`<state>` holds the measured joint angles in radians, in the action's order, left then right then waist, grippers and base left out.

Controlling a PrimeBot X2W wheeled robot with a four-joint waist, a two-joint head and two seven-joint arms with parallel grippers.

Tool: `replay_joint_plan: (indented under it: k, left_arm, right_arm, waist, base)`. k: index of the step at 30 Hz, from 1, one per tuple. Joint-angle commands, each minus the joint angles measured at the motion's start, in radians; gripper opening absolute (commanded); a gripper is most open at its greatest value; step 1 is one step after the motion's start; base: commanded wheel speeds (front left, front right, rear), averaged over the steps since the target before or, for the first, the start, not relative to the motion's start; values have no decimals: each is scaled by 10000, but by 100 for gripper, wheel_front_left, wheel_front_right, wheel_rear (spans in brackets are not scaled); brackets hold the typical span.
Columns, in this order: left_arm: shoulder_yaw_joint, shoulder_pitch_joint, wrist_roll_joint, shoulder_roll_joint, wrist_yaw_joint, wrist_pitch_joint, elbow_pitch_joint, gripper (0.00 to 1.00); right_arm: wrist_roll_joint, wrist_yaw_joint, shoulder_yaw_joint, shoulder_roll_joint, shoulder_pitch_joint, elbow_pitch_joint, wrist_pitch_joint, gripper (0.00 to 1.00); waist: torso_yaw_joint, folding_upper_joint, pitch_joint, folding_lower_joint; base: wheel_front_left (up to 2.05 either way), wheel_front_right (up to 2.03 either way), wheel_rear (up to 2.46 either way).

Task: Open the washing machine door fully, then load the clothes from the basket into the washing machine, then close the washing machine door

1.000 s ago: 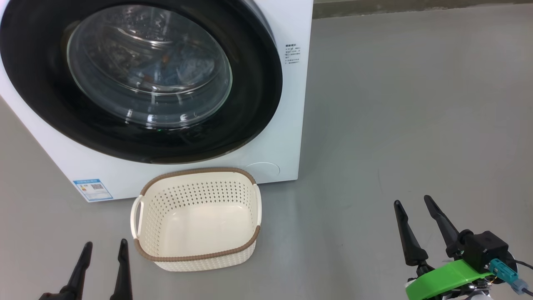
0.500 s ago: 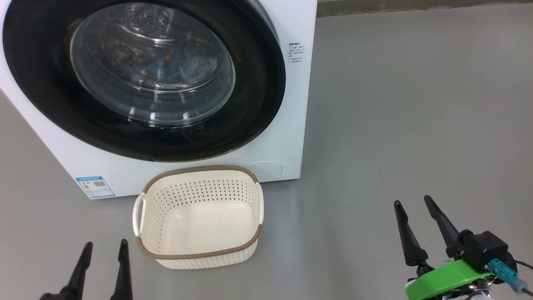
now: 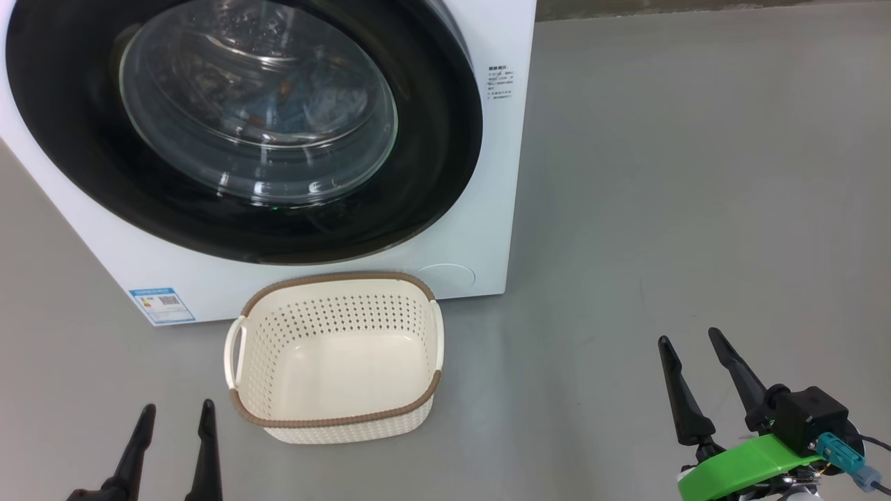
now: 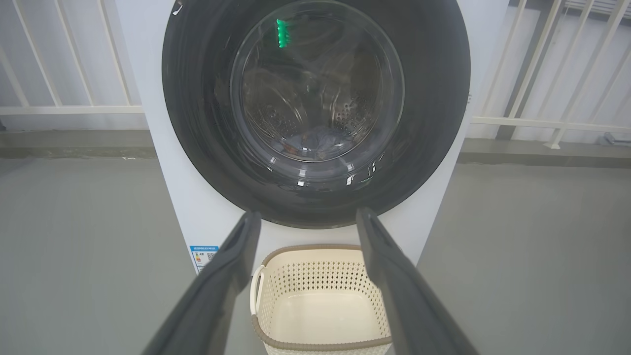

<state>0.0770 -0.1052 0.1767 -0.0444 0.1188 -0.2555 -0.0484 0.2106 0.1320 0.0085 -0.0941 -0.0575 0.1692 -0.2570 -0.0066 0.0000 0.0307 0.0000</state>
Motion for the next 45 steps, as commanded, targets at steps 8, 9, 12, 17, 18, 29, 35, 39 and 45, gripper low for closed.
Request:
replay_joint_plan:
  k: [8, 9, 12, 17, 18, 29, 35, 39, 45]
  left_arm:
    - [-27, 3, 35, 2, 0, 0, -15, 0]
    - [-37, 9, 44, 21, 2, 8, -118, 0]
    - [-41, 51, 208, 100, 3, 71, -385, 0]
    - [-17, 131, 790, 93, 8, 231, -448, 0]
    - [-17, 141, 906, 92, 9, 259, -457, 0]
    - [3, 321, 2162, 78, 19, 562, -590, 0]
    - [22, 421, 2848, 70, 25, 737, -666, 0]
    - [36, 489, 3305, 65, 29, 854, -718, 0]
    - [53, 574, 3876, 59, 33, 1001, -782, 0]
  right_arm:
    - [4, 0, 0, 1, 1, 2, 0, 0]
    - [17, 0, 14, 7, 3, 104, 3, 0]
    - [178, 0, 41, 32, 32, 336, 45, 0]
    - [766, -1, 1, 36, 24, 340, 187, 0]
    - [882, -1, -7, 36, 23, 343, 215, 0]
    - [2134, -2, -89, 49, -42, 399, 517, 0]
    - [2815, -3, -137, 59, -68, 420, 684, 0]
    - [3269, -3, -171, 67, -85, 433, 796, 0]
    - [3834, -4, -214, 77, -106, 449, 938, 0]
  waist:
    - [70, 0, 57, 0]
    - [71, 0, 57, 0]
    - [70, 0, 55, 1]
    - [71, 0, 18, 23]
    - [71, 0, 13, 21]
    - [70, 0, 7, 1]
    - [70, 0, -9, 1]
    - [70, 0, -19, 1]
    - [70, 0, -33, 1]
  base:
    - [0, 0, 0]
    - [0, 0, 0]
    - [0, 0, 0]
    - [0, 0, 0]
    - [0, 0, 0]
    - [0, 0, 0]
    - [0, 0, 0]
    - [0, 0, 0]
    - [0, 0, 0]
